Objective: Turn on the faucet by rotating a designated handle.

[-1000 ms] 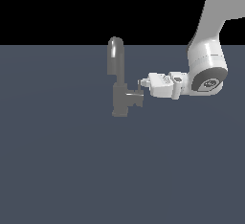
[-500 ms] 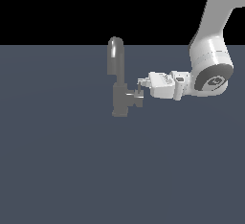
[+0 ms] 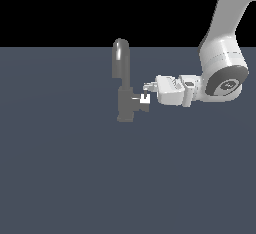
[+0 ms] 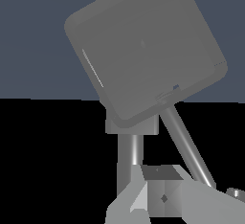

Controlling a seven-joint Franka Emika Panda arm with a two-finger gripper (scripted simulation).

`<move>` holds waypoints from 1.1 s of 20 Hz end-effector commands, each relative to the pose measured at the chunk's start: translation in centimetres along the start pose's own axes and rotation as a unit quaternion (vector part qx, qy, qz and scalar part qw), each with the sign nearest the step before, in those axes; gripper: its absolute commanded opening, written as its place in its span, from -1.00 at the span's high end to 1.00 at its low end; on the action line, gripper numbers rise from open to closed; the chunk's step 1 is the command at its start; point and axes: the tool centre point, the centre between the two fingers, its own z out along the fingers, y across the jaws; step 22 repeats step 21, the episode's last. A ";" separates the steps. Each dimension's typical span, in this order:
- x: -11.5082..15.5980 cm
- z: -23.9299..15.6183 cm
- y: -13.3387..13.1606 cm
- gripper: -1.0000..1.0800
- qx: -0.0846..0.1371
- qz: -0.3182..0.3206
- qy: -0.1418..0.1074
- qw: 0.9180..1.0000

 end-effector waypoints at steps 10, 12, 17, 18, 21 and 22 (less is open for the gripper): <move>1.0 0.0 2.9 1.00 -0.003 -0.003 -0.002 1.000; 2.5 0.0 3.5 1.00 -0.003 0.001 -0.002 1.000; 6.0 0.0 5.0 1.00 -0.004 0.009 -0.003 1.000; 6.6 0.0 5.3 1.00 -0.004 0.011 -0.003 1.000; 8.0 0.0 5.8 1.00 -0.005 0.014 -0.003 1.000; 8.0 0.0 5.8 1.00 -0.005 0.014 -0.003 1.000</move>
